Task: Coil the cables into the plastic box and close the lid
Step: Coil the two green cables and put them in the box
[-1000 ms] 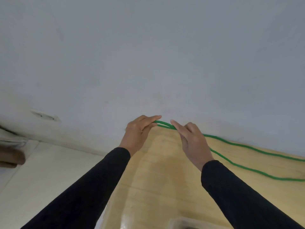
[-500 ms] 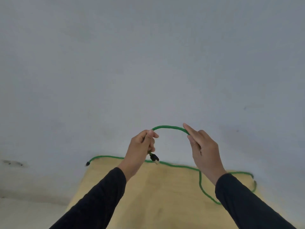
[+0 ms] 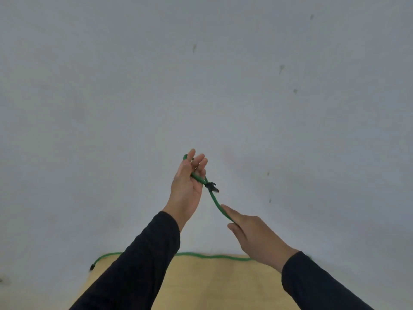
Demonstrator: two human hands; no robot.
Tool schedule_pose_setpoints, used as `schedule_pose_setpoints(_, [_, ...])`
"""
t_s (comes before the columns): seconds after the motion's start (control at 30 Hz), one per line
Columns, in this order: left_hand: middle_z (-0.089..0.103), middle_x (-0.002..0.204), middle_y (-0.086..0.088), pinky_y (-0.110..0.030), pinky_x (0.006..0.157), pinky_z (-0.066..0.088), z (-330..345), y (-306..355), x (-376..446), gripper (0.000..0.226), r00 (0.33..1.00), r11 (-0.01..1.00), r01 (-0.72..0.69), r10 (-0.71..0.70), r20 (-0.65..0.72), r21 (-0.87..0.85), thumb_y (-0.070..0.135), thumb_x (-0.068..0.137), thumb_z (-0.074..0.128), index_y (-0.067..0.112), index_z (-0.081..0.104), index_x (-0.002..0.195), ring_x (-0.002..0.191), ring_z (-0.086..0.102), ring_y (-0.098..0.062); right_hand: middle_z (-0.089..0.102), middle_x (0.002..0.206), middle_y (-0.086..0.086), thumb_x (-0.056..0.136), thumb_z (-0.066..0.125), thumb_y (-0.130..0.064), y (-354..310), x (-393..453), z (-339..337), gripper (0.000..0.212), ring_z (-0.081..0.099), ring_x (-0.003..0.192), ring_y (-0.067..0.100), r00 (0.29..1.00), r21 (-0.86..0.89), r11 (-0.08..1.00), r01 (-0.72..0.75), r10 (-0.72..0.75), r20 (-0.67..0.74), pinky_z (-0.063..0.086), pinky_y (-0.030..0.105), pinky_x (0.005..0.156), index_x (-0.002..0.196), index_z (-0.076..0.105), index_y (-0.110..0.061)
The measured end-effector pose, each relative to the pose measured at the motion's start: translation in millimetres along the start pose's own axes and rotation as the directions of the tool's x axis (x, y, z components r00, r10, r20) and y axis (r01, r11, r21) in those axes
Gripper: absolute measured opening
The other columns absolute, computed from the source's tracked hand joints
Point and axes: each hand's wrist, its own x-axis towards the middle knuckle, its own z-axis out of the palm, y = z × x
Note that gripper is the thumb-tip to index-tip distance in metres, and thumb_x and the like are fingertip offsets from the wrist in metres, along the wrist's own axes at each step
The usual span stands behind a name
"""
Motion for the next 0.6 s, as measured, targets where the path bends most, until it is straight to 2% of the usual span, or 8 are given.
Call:
schedule_pose_setpoints(0.1, [0.061,0.122,0.001,-0.025,0.094,0.044,-2.0,-17.0,-6.5,0.042,0.995,0.948,0.006,-0.038,0.096,0.317,0.025,0.102,0.027,0.022,0.028,0.144,0.112,0.06,-0.009,0.058,0.078,-0.005,0.097,0.038,-0.024,-21.2,1.1,-31.1,0.036,0.047,0.06,0.006,0.997,-0.061,0.995,0.076,-0.075,0.022,0.037,0.018,0.061,0.132,0.046,-0.027])
schedule_pose_setpoints(0.17, [0.065,0.119,0.001,-0.027,0.094,0.045,-3.7,-26.2,-18.5,0.043,0.973,0.822,-0.03,-0.107,0.206,0.569,0.03,0.102,0.028,0.029,0.027,0.144,0.111,0.061,-0.01,0.062,0.076,-0.017,0.093,0.048,-0.023,-31.4,3.9,-60.0,0.028,0.058,0.065,0.014,0.997,-0.047,0.996,0.077,-0.078,-0.002,0.042,0.02,0.063,0.118,0.061,-0.024])
schedule_pose_setpoints(0.2, [0.068,0.114,0.002,-0.027,0.091,0.047,-4.0,-28.4,-25.9,0.042,0.953,0.745,-0.054,-0.161,0.258,0.665,0.033,0.101,0.029,0.032,0.03,0.143,0.108,0.063,-0.01,0.062,0.074,-0.022,0.09,0.055,-0.023,-31.9,6.5,-76.1,0.023,0.06,0.065,0.012,0.998,-0.023,0.998,0.055,-0.056,-0.031,0.044,0.02,0.063,0.11,0.067,-0.024])
schedule_pose_setpoints(0.27, [0.072,0.096,-0.001,-0.024,0.072,0.05,-0.8,-29.0,-42.1,0.039,0.899,0.667,-0.092,-0.264,0.35,0.74,0.034,0.101,0.031,0.031,0.04,0.139,0.088,0.067,-0.013,0.06,0.064,-0.014,0.083,0.066,-0.024,-28.5,10.7,-107.3,0.015,0.055,0.056,0.003,1.0,0.044,0.999,0.004,-0.003,-0.023,0.04,0.016,0.06,0.097,0.072,-0.026])
schedule_pose_setpoints(0.33, [0.066,0.076,-0.004,-0.027,0.057,0.046,6.3,-25.1,-52.8,0.037,0.842,0.685,-0.097,-0.33,0.427,0.722,0.034,0.1,0.031,0.026,0.049,0.131,0.062,0.058,-0.015,0.062,0.065,0.01,0.077,0.072,-0.028,-24.1,13.4,-130.0,0.011,0.052,0.061,0.011,0.999,0.167,0.986,-0.01,0.005,0.033,0.041,0.024,0.065,0.088,0.073,-0.029])
schedule_pose_setpoints(0.4, [0.054,0.062,0.002,-0.025,0.054,0.042,15.6,-18.2,-54.6,0.039,0.8,0.735,-0.078,-0.357,0.482,0.673,0.033,0.098,0.029,0.024,0.055,0.126,0.053,0.041,-0.012,0.065,0.075,0.023,0.07,0.075,-0.033,-22.3,16.6,-138.2,0.015,0.054,0.068,0.019,1.0,0.256,0.966,0.025,-0.026,-0.001,0.044,0.028,0.069,0.083,0.075,-0.027])
schedule_pose_setpoints(0.5, [0.038,0.049,0.014,-0.016,0.047,0.03,26.6,-5.5,-45.3,0.04,0.778,0.87,0.105,-0.374,0.505,0.482,0.029,0.097,0.028,0.016,0.059,0.118,0.044,0.029,-0.004,0.057,0.057,0.003,0.068,0.067,-0.038,-19.4,26.5,-131.6,0.019,0.043,0.053,0.009,0.986,0.466,0.878,0.109,-0.036,-0.163,0.036,0.017,0.053,0.081,0.075,-0.026])
schedule_pose_setpoints(0.6, [0.035,0.044,0.014,-0.014,0.043,0.027,34.3,10.1,-32.4,0.039,0.769,0.936,0.304,-0.352,0.534,0.178,0.028,0.096,0.031,0.01,0.06,0.114,0.038,0.03,0.001,0.045,0.052,-0.004,0.084,0.054,-0.035,-10.7,42.0,-103.6,0.023,0.033,0.047,0.01,0.948,0.676,0.729,0.105,0.133,-0.291,0.028,0.021,0.046,0.082,0.074,-0.024])
